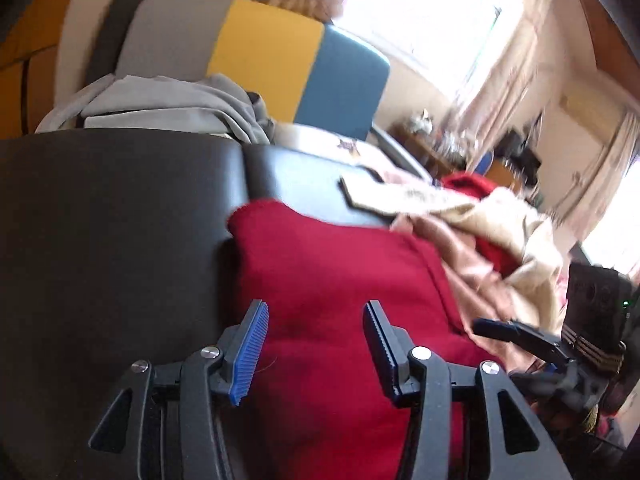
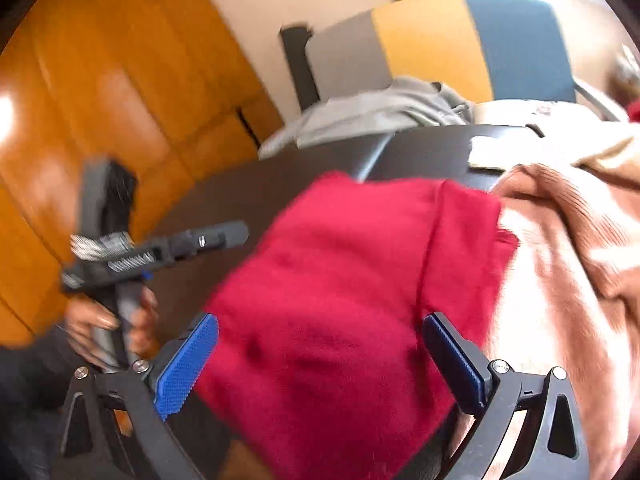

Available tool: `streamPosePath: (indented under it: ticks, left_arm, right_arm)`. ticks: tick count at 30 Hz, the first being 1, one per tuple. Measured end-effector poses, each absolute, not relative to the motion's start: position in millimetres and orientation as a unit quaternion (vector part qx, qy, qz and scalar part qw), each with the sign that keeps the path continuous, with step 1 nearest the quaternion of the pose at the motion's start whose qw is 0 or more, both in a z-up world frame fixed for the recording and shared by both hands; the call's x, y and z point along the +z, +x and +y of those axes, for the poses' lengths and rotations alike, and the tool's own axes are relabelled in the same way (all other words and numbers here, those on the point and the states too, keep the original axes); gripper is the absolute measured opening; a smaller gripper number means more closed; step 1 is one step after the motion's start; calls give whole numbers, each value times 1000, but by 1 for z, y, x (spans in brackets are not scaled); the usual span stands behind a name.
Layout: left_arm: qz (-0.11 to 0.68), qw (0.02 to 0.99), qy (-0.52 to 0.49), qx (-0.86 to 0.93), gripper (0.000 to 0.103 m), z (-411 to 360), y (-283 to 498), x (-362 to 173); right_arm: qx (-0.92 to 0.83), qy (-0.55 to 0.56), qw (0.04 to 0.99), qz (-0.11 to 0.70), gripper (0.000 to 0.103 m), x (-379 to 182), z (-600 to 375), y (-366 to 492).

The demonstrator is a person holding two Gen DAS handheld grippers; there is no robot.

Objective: Fold clothes

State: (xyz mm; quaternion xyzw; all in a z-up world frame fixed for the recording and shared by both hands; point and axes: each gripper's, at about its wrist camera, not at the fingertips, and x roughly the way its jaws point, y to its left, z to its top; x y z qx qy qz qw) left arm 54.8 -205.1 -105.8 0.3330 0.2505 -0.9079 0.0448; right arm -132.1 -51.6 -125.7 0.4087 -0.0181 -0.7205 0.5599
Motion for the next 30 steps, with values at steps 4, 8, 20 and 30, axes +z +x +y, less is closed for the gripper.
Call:
streamPosePath:
  ticks: [4,8,20,30]
  left_arm:
    - [324,20,337,-884,52,-231,63,-125]
    - [418,-38,333,-844,54,-244,64,-147]
    - [362,-82,354,-858,62,-244,22,-160]
    - [395,-121,401,-818,66,-248,-9,-180]
  right_arm:
    - [-714,457,527,-52,103,-144,-24,-133]
    - [-681,503,520,-112,103,-172,-11,-134]
    - [-702,511,481,-118,103,-188,-44,-145]
    - [-675,532,481,-171,103,-192,-21,-149]
